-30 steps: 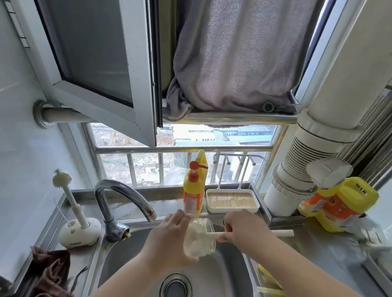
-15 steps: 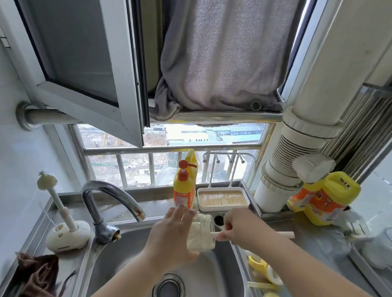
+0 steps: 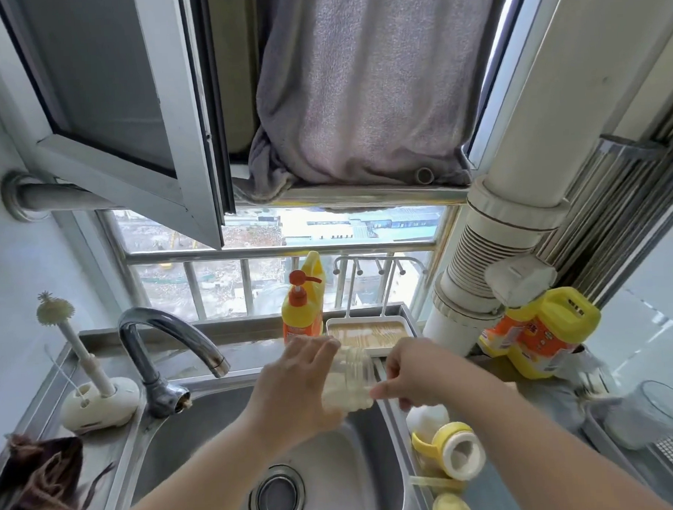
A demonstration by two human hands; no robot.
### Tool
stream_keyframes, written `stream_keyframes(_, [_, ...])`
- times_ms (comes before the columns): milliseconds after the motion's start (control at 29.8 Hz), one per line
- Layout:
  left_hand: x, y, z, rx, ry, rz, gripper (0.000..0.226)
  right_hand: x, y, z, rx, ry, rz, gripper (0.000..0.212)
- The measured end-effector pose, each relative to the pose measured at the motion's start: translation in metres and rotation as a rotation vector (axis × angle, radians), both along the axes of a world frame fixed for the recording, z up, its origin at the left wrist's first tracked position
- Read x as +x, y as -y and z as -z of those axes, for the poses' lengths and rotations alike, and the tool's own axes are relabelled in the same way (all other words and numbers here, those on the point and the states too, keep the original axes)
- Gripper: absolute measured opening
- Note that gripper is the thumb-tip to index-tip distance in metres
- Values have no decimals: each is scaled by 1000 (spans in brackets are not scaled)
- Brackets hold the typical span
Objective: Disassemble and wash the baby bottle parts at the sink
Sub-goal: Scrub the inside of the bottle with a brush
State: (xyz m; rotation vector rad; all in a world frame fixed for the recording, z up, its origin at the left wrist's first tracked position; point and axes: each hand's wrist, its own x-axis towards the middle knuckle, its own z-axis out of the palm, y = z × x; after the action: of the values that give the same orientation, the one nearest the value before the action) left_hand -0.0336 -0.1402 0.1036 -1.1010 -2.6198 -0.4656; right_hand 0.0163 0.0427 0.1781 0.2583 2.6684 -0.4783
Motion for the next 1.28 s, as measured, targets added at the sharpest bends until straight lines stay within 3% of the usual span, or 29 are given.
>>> stream_keyframes(168, [3,-2,16,173,106,-16,103,6,-4,-4,-254,-80,149,38])
stream_keyframes(336, [10,4,19,200,434,81,89,10,-12,-2,-227,-108,137,35])
stream_keyframes(470, [-7,8,2,110,324,55,90,12,-12,-3,-209,-130,101,34])
stream_keyframes(571, [-15,5,-7,86,349,23,99,13,-5,-7,-155,-194,5,31])
stream_keyframes(739, [-14,2,-22,60,372,15,91,14,-15,-21,115,-238,-153,21])
stream_keyframes(840, [-13,-3,-28,9,319,-5,91,8,-18,-25,332,-378,-173,23])
stream_keyframes(940, [-9,-14,-33,-75,251,34,88,4,0,-13,344,-442,-233,19])
stream_keyframes(1075, [-18,-4,-35,-71,204,-32,88,1,-17,-26,314,-384,-106,22])
stream_keyframes(1276, [-15,-12,-37,-130,170,2,86,-8,-4,-16,286,-303,-139,22])
